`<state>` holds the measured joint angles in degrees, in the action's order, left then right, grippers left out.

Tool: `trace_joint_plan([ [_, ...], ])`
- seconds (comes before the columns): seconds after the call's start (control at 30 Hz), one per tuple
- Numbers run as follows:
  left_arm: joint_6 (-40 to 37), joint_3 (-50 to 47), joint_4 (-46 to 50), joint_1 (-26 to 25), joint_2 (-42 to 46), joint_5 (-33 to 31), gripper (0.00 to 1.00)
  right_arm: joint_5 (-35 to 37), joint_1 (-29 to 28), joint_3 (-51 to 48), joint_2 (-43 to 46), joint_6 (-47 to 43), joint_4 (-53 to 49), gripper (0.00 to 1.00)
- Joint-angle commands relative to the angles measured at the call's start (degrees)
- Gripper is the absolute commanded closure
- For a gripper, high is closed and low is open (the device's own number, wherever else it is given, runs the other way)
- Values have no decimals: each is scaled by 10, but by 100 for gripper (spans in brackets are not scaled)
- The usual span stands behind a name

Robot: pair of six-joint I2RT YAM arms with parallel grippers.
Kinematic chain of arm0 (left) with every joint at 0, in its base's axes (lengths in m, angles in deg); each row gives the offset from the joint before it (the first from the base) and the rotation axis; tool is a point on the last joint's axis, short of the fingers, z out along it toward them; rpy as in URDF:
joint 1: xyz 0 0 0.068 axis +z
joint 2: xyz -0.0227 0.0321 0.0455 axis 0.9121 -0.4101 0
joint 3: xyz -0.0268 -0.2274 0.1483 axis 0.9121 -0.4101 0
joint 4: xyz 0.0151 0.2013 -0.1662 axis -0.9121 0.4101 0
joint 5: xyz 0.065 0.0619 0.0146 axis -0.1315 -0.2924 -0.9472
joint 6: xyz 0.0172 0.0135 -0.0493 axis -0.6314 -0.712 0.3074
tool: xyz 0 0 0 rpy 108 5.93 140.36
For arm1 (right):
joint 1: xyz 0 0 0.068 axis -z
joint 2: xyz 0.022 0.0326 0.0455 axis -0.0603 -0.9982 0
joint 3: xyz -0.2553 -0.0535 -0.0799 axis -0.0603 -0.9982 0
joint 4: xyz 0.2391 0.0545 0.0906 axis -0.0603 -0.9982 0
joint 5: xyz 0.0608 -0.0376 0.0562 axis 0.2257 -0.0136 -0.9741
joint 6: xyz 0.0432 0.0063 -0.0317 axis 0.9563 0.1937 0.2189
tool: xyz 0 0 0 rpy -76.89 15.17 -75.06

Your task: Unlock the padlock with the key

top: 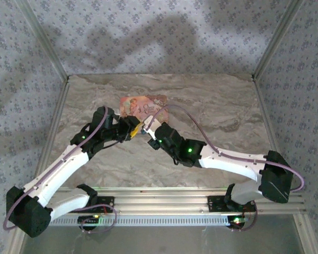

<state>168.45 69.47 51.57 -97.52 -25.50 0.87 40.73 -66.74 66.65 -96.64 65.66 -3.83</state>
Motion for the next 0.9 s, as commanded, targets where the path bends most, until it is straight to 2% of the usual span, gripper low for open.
trace_joint_plan([
  [0.0, 68, 0, -16, -13, 0, -13, 59, 15, -5, -2, -5, -6, 16, 100],
  [0.5, 87, -11, -52, -24, -9, 0, 67, 20, -18, -2, -13, -10, 19, 100],
  [0.63, 95, -16, -60, -25, -8, 9, 76, 24, -20, -1, -16, -9, 19, 100],
  [0.7, 93, -16, -62, -25, -8, 12, 85, 23, -20, -1, -20, -10, 19, 100],
  [0.77, 85, -14, -62, -25, -10, 15, 99, 22, -20, -1, -21, -10, 21, 100],
  [0.87, 41, 1, -48, -20, -20, 23, 100, 20, -21, -3, -20, -8, 22, 100],
])
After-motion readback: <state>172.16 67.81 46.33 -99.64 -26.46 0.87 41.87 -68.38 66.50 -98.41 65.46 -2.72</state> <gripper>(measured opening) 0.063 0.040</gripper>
